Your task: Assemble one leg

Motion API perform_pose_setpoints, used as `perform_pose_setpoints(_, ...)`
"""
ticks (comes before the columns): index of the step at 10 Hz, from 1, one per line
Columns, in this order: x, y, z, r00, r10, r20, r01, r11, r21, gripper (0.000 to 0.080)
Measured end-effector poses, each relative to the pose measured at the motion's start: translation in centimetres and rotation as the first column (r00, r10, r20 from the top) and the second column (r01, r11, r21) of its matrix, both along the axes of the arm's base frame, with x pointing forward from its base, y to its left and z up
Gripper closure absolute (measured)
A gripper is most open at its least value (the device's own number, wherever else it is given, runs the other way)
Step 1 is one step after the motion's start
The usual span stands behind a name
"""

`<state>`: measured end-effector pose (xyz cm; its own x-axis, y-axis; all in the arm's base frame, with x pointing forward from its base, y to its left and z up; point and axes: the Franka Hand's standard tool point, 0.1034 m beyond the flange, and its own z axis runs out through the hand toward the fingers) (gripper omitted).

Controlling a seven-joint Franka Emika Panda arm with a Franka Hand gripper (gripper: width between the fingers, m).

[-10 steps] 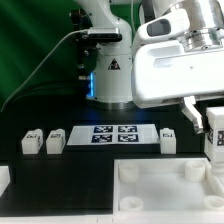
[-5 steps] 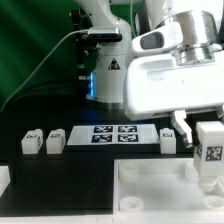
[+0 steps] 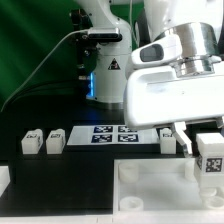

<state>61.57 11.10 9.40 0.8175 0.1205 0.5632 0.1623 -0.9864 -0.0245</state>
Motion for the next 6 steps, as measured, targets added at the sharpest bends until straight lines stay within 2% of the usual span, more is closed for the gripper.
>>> perform_pose_setpoints(3, -0.44, 0.35, -0.48, 1.0, 0.006, -0.002, -0.006, 1.0, -0.001, 0.0506)
perform_pose_setpoints(6, -0.05, 0.98, -1.0, 1.0, 0.011, 0.01, -0.012, 1.0, 0.003, 0.0506)
